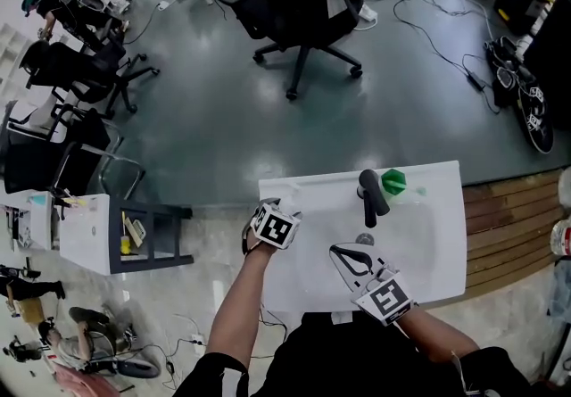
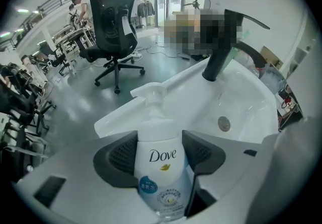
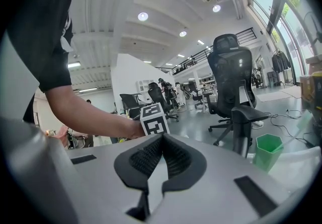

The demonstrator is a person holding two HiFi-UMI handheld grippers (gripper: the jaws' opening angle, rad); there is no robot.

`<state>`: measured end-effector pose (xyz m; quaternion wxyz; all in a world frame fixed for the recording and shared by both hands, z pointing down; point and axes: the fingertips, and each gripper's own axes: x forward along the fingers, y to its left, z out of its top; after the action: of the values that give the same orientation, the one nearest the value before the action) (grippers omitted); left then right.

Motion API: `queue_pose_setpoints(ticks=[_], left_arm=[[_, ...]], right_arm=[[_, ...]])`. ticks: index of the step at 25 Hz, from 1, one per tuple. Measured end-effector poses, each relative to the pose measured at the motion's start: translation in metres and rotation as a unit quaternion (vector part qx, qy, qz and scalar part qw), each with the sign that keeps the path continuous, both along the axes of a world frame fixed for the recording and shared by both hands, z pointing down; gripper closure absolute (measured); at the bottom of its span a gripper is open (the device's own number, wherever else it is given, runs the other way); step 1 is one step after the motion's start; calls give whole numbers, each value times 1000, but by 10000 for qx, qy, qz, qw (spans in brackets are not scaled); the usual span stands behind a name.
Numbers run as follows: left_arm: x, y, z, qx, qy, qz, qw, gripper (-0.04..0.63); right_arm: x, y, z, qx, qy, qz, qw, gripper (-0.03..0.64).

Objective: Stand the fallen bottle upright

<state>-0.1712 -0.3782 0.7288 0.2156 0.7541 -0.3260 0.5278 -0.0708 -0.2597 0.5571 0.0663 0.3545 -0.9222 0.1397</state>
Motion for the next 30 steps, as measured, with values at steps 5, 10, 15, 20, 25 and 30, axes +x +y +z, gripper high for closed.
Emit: queue_pose_setpoints(ticks=[5, 10, 15, 20, 25, 30], left_arm=[[-3, 3, -17, 353, 189, -101, 9991, 321], [-8, 8, -37, 667, 355, -171, 9970, 325], [-14, 12, -63, 986, 657, -324, 9924, 330], [-21, 9, -103, 1659, 1048, -567, 9789, 330], [-31, 6, -133, 2578, 1480, -843, 9511, 330], [-42, 15, -143, 3102, 1970, -1209, 9222, 330]], right_arm=[[-7, 5, 0, -107, -34, -34, 9999, 601], [-10, 8, -4, -48, -19, -81, 10000, 601], [-18, 12, -6, -167, -52, -115, 9998, 601], [-28, 13, -8, -73, -88, -221, 9997, 601], [-36, 13, -8, -104, -72, -261, 9996, 601], [-40, 15, -4, 118, 121, -329, 9993, 601]])
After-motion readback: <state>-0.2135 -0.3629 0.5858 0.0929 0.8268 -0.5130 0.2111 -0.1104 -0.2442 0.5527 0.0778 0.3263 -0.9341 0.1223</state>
